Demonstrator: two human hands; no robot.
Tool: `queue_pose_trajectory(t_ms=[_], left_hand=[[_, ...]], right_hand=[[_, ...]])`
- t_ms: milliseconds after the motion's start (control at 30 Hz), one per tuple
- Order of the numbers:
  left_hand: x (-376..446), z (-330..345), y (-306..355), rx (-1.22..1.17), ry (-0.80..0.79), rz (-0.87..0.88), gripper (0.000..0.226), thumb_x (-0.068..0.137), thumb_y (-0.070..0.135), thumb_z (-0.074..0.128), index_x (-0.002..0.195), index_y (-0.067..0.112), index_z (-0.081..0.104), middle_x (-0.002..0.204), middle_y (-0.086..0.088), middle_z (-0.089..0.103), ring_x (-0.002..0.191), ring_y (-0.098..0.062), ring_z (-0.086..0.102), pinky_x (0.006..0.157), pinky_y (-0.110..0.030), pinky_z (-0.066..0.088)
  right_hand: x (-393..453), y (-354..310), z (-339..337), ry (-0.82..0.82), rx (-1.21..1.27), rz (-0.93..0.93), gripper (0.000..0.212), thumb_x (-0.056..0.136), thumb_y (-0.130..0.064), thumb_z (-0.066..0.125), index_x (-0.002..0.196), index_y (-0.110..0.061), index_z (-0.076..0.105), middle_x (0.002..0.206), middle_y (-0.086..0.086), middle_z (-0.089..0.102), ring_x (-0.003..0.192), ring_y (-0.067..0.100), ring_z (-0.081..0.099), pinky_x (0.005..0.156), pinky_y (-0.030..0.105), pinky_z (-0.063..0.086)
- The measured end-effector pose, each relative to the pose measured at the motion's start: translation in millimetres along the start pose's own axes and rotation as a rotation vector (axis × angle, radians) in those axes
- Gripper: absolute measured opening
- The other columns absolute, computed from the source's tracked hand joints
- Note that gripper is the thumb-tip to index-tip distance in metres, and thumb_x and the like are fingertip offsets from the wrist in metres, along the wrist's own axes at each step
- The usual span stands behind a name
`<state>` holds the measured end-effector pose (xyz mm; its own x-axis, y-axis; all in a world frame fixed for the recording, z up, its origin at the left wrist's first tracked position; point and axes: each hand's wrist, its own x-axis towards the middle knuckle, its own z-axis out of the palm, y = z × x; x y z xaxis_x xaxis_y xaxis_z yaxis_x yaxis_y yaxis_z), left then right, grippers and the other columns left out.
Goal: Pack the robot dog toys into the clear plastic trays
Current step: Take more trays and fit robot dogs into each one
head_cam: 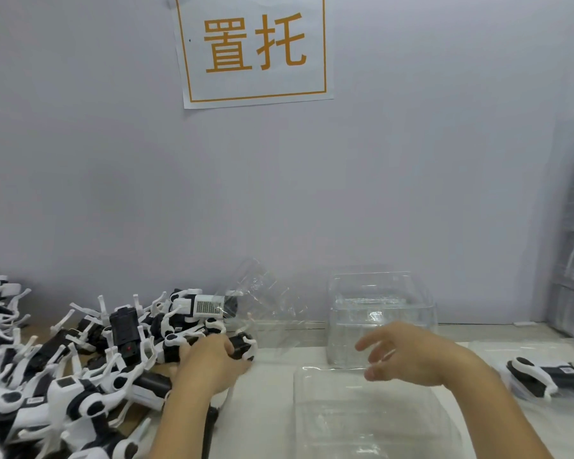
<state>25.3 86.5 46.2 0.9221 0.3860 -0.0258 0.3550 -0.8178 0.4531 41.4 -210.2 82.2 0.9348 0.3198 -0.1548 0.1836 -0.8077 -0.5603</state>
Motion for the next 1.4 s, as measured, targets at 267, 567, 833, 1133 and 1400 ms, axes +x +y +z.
queue_pose_trajectory(t_ms=[267,567,833,1133,1400], left_hand=[[-2,10,-1,0.157,0.011,-0.006,0.029,0.087,0.014,0.05,0.112,0.025,0.058,0.119,0.001,0.059,0.112,-0.021,0.054,0.099,-0.036,0.048],[-10,-31,17,-0.256,0.307,0.084,0.038,0.078,-0.008,0.048,0.061,0.018,0.07,0.079,0.001,0.069,0.067,-0.017,0.062,0.058,-0.025,0.047],[-13,-9,15,-0.003,-0.183,0.229,0.014,0.088,0.021,0.066,0.095,0.033,0.064,0.107,0.007,0.054,0.09,-0.011,0.056,0.074,-0.02,0.044],[-18,-34,21,-0.227,0.096,0.246,0.026,0.074,-0.004,0.077,0.072,0.02,0.069,0.08,0.003,0.068,0.069,-0.007,0.062,0.053,-0.011,0.042],[-47,-68,46,-0.723,0.321,0.487,0.028,0.073,-0.001,0.082,0.068,0.025,0.07,0.069,0.005,0.073,0.062,-0.006,0.068,0.056,-0.013,0.047]], right_hand=[[8,-4,5,0.02,0.032,-0.056,0.034,0.088,-0.042,0.071,0.12,-0.047,0.06,0.106,-0.021,0.065,0.098,-0.003,0.062,0.077,0.016,0.043],[9,-5,4,0.082,0.044,-0.107,0.028,0.093,-0.043,0.064,0.12,-0.046,0.061,0.108,-0.021,0.065,0.097,-0.003,0.063,0.078,0.016,0.046],[9,-17,11,0.074,0.038,-0.158,0.028,0.094,-0.041,0.063,0.121,-0.045,0.062,0.104,-0.02,0.067,0.097,-0.003,0.063,0.077,0.014,0.046],[13,-33,21,0.108,0.058,-0.246,0.024,0.096,-0.04,0.06,0.12,-0.041,0.064,0.104,-0.021,0.064,0.095,-0.004,0.063,0.074,0.013,0.046],[14,-68,44,0.226,0.402,-0.453,0.039,0.088,-0.053,0.065,0.125,-0.045,0.054,0.107,-0.024,0.064,0.094,-0.005,0.064,0.071,0.01,0.048]])
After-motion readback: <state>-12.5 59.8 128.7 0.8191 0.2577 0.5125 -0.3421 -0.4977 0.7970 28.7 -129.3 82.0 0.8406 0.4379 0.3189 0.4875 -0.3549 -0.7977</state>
